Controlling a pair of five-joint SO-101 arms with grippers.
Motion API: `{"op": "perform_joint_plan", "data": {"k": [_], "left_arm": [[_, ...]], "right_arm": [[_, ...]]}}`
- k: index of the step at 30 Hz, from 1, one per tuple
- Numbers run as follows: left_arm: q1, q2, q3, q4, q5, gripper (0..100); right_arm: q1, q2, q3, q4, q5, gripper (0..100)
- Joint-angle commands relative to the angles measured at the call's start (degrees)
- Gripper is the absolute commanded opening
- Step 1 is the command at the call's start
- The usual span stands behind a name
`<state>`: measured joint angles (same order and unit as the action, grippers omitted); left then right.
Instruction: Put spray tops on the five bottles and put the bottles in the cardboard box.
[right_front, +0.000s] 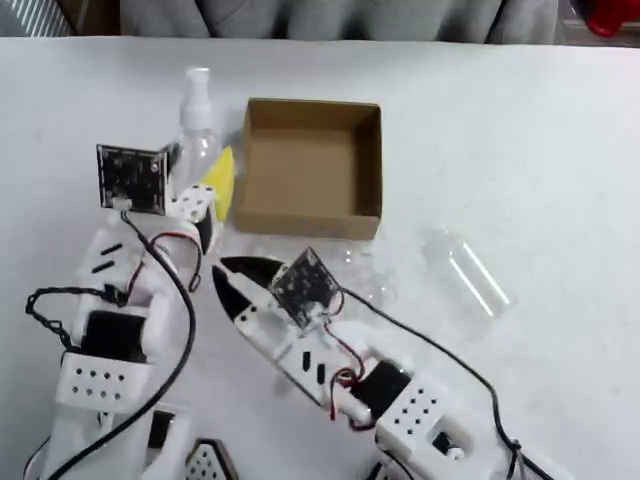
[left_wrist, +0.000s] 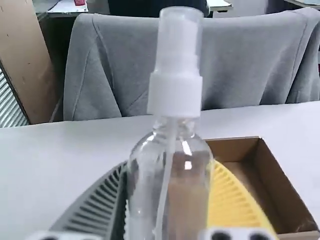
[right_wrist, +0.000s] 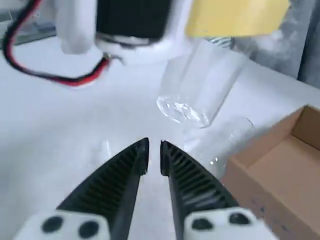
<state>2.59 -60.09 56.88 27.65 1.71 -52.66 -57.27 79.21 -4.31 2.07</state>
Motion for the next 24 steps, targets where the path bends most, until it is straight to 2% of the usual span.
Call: {"op": "perform_joint_plan", "data": {"k": [1, 5, 10, 17, 24], "left_arm": [[2.77, 0.04, -4.4, -1.58, 3.43, 2], [4.0, -0.04, -4.22, -0.53, 7.91, 2], [4.97, -2.33, -3.6, 2.73, 7.91, 2], [7.69, -12.09, 0.97, 3.08, 7.91, 2], [7.52, -16.84, 4.22, 3.16, 7.91, 2]], "right_arm": [[-2.24, -1.1, 0.26, -5.76, 0.26, 1.5], [-2.68, -1.1, 1.41, -10.24, 0.26, 1.5], [-2.51, -1.01, 1.41, -10.59, 0.26, 1.5], [-2.51, -1.01, 1.41, -10.42, 0.26, 1.5], [-1.19, -1.01, 2.02, -10.33, 0.62, 1.5]]}}
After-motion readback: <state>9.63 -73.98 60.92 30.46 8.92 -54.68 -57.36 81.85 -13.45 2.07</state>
